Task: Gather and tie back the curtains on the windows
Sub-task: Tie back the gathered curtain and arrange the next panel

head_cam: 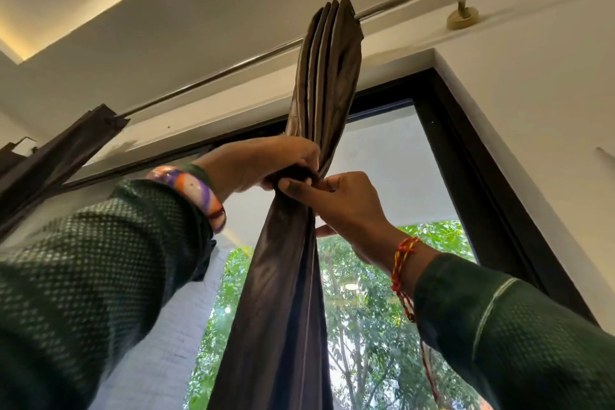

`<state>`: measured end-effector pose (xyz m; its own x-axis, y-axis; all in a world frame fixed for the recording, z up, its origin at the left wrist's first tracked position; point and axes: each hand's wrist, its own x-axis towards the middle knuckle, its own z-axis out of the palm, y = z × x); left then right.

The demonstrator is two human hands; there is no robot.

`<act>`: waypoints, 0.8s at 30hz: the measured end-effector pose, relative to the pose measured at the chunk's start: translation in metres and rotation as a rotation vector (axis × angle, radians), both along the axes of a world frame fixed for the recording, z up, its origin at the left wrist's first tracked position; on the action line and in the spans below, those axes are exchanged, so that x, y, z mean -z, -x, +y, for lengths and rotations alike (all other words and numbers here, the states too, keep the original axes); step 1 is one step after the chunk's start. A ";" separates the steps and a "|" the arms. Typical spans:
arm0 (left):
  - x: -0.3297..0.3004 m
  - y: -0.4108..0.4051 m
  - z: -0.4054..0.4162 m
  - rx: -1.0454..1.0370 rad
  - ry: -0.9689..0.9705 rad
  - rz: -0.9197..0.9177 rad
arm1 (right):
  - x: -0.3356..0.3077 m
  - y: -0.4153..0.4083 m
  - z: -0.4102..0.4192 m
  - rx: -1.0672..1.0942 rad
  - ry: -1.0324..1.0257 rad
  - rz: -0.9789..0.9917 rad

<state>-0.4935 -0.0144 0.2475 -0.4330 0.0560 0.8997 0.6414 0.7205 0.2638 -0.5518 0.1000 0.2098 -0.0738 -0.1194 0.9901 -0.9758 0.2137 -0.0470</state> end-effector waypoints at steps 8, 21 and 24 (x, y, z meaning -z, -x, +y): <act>0.001 0.002 -0.005 0.364 -0.305 -0.144 | -0.012 0.001 0.015 0.271 -0.001 0.112; -0.006 0.013 -0.012 0.367 -0.710 0.169 | -0.010 -0.064 0.028 1.120 -0.292 0.608; -0.010 0.014 -0.009 0.341 -0.737 0.238 | -0.010 -0.070 0.027 1.215 -0.318 0.697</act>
